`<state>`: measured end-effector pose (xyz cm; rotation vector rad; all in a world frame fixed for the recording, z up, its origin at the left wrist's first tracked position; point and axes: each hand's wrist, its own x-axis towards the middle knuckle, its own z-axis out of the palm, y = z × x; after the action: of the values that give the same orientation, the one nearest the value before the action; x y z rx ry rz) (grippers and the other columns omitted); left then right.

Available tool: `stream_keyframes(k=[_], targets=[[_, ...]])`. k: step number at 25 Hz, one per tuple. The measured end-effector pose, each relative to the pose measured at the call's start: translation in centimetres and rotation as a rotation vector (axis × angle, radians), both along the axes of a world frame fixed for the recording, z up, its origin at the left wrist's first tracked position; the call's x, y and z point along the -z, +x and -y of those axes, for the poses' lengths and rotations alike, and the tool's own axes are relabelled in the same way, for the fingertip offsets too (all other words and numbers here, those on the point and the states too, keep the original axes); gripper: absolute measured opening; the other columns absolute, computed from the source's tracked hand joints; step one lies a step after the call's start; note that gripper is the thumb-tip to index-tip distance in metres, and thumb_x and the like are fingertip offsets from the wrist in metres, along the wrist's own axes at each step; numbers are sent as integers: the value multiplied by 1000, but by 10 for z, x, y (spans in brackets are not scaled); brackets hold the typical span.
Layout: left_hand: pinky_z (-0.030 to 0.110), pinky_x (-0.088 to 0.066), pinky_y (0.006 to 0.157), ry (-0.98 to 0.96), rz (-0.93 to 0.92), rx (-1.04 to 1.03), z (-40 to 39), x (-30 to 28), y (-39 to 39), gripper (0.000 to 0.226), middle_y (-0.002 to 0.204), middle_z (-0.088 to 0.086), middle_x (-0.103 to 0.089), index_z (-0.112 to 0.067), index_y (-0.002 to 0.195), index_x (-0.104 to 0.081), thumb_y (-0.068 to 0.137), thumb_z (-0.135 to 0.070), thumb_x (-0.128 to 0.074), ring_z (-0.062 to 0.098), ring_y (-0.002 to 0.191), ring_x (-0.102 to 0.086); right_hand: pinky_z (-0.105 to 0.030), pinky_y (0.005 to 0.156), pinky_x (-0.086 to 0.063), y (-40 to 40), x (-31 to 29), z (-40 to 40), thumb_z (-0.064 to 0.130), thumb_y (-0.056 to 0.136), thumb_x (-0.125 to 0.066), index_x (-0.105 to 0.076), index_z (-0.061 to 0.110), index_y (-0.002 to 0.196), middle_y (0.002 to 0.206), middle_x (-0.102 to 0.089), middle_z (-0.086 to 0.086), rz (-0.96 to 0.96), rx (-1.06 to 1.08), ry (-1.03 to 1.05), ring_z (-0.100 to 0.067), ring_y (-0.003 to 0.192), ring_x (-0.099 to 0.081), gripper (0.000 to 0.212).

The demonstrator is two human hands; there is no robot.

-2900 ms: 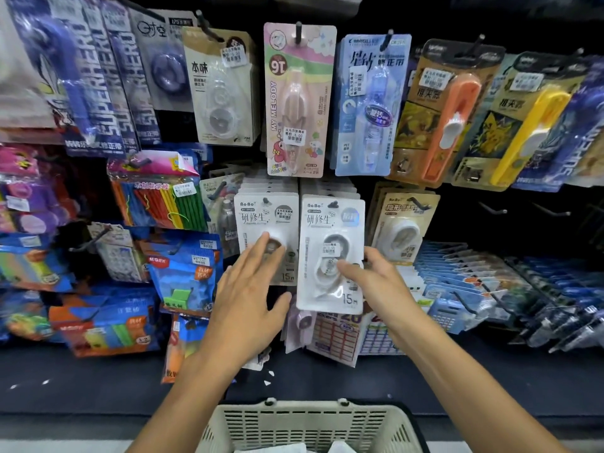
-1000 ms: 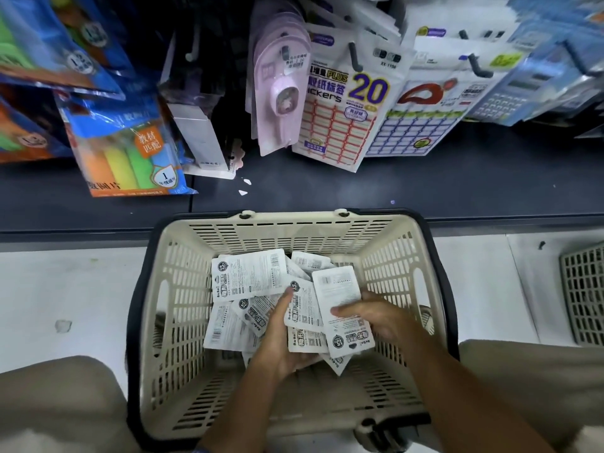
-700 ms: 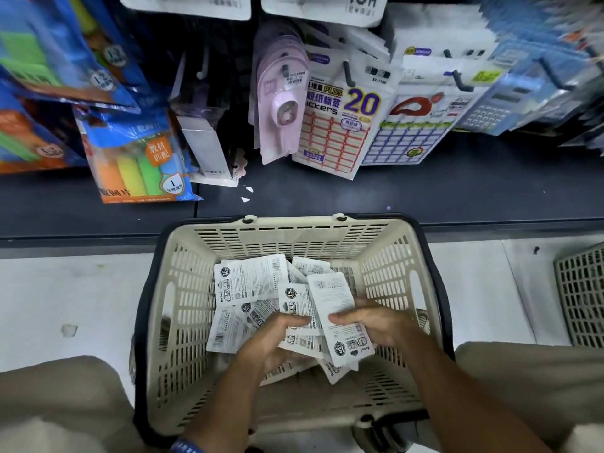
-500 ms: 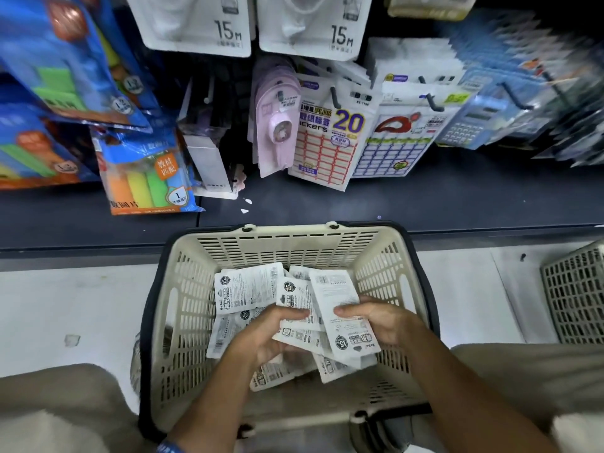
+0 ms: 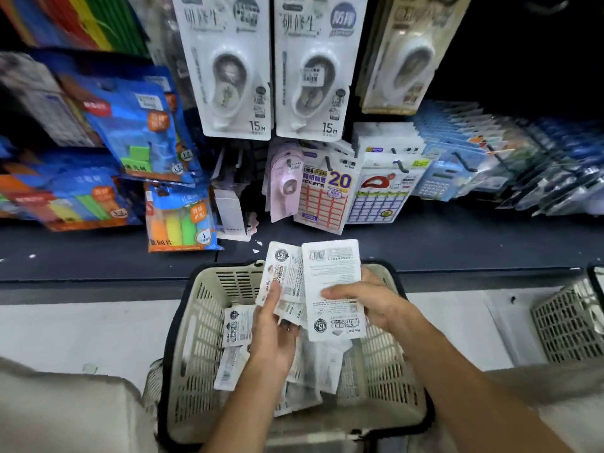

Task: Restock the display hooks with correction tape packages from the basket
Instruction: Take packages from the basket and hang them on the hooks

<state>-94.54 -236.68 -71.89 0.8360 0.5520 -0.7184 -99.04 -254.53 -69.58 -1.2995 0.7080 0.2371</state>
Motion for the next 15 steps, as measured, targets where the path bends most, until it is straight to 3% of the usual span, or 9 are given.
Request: stream_keyframes(k=[3,5,8,13,15], targets=[[56,-55,94,-93,55,108,16,-43,1,54,121,20,-73,-11,126,-70,76,-32,-77,40,110,-70,-41,94,-57,4,-48,-2,14,69,-88,-70,20,118,115,-76,-4,148,-124,-89,-21,105,-73,53],[53,-58,91,-39,212,59,21,-70,14,45,117,19,-75,-9,121,-71,77,-17,-79,37,107,-72,-35,90,-58,3,-80,1,20,74,-88,-68,24,118,113,-77,1,219,-128,-169,-16,104,-73,48],[32,-63,67,135,505,46,21,-115,38,29,99,5,-80,-16,98,-75,77,3,-80,21,89,-78,-16,66,-56,4,-125,12,25,73,-90,-62,24,112,100,-78,7,273,179,-338,-1,85,-74,48],[44,-59,88,334,738,232,11,-182,72,30,91,-3,-81,-20,90,-73,74,3,-83,23,88,-77,-24,70,-58,6,-178,27,21,92,-72,-74,18,105,98,-80,2,273,99,-361,-12,86,-77,13],[46,-59,89,425,789,315,1,-202,87,32,87,-4,-81,-20,90,-72,73,6,-82,22,86,-77,-22,61,-58,9,-190,30,19,96,-68,-73,15,100,92,-80,0,298,155,-387,-13,80,-77,8]])
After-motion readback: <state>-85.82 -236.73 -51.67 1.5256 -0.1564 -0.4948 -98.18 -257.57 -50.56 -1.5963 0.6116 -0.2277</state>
